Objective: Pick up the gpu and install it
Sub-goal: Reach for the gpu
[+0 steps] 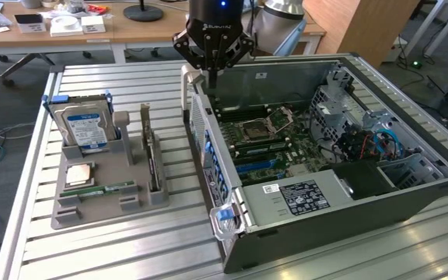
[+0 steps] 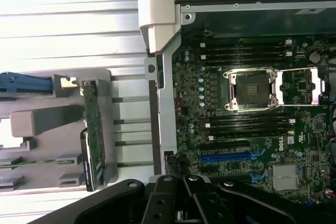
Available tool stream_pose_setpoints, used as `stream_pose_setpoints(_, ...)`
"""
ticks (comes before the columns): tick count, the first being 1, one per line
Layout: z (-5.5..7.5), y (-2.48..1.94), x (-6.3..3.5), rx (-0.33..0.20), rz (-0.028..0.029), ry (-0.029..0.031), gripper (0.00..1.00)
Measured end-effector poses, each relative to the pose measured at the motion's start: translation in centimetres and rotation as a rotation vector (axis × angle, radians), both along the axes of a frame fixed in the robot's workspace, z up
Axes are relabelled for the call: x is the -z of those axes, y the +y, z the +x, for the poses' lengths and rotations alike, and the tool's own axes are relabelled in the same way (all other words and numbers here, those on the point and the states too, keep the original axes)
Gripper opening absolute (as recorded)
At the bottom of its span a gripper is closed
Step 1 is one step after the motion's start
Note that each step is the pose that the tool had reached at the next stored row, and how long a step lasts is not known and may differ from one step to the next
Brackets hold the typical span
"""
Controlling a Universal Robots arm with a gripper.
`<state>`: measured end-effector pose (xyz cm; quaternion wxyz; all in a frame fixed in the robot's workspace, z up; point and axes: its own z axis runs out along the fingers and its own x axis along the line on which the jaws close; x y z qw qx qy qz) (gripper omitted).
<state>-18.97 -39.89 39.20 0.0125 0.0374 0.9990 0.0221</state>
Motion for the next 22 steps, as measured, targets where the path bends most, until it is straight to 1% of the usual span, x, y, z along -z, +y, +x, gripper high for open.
stream_pose_setpoints(22, -2.6, 0.0, 0.04, 0.0, 0.0, 0.0, 0.11)
